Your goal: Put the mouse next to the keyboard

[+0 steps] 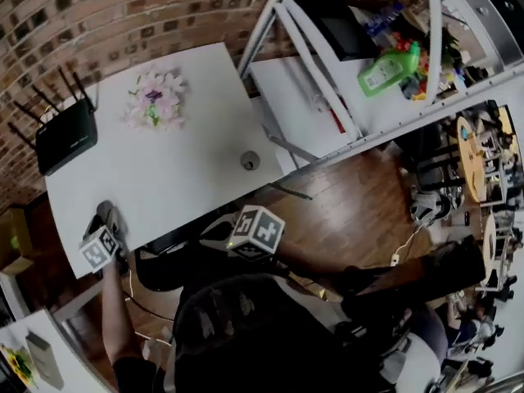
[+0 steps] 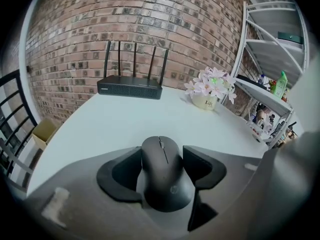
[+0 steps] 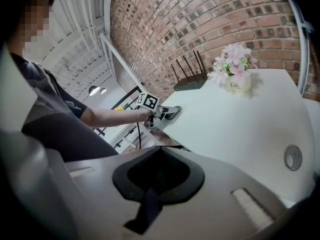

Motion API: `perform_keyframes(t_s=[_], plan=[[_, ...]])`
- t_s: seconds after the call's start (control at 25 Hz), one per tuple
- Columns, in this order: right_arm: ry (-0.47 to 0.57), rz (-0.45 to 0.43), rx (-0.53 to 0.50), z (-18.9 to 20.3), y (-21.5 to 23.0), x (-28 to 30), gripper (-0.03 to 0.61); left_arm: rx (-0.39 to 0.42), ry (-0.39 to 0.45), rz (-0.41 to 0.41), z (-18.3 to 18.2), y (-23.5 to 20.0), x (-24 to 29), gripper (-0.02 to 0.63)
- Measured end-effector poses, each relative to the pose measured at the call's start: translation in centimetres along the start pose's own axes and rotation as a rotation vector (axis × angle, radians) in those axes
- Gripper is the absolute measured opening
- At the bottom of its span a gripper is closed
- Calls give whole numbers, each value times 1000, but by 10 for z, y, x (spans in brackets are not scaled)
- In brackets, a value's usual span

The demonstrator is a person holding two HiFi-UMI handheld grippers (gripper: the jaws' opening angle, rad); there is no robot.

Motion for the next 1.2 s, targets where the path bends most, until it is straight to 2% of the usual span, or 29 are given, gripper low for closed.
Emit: perform_keyframes(t_s=[0.16, 0.4, 0.72, 0.92, 1.0, 1.12, 1.2], plan=[[33, -14, 35, -1, -10, -9, 5, 42, -3, -2, 0, -6, -8, 264], [125, 11, 51, -10, -15, -24, 5, 81, -3, -10, -22, -18, 0, 264], [200, 79, 110, -8, -15, -43, 5, 8, 41, 27, -23, -28, 2, 270], [264, 87, 76, -22, -25, -60, 5, 2, 82, 30, -32, -26, -6, 273], [316, 85, 108, -23, -24, -70, 5, -24, 106, 36, -43, -21, -14, 273], [412, 50, 208, -24, -23, -83, 5, -48, 146, 38, -57, -19, -32, 273], [472, 10, 256, -24, -25, -89, 5, -37, 214, 30, -66, -23, -47, 273]])
Point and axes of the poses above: the fingertips, and each gripper's own axes: x forward along the fingers, y to its right, z out of its underside, the point moved 3 cm from there along -x, backward along the fingers, and after that the axes turned 1 degree about y, right-handed, at the moved point
